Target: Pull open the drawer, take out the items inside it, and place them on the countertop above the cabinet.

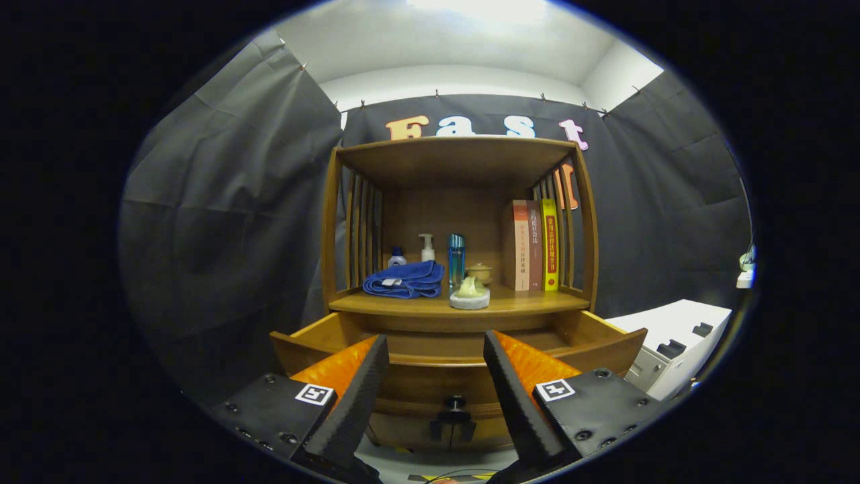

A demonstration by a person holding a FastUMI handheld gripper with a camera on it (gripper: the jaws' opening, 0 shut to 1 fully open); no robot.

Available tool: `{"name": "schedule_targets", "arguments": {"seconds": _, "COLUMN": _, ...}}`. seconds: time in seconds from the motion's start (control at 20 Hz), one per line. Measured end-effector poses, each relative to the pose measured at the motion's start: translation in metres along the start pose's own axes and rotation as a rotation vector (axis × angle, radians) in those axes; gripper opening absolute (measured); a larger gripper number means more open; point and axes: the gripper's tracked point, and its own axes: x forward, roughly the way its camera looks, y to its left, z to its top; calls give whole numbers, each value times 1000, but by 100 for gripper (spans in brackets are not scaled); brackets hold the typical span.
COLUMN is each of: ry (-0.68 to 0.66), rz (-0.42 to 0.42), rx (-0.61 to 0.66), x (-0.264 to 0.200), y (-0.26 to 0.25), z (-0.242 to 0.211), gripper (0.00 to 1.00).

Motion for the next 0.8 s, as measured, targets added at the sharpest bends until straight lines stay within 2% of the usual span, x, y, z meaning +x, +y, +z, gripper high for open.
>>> {"name": "schedule_targets", "arguments": {"seconds": 0.4, "ry": 64, "rz": -20, "rx": -38, "x": 6, "y": -7, "z": -58, "gripper": 94}}
{"name": "schedule_targets", "arguments": {"seconds": 0.8, "ry": 83, "rz": -81, "rx": -24, "x": 29, "y": -25, "z": -82, "gripper": 94}}
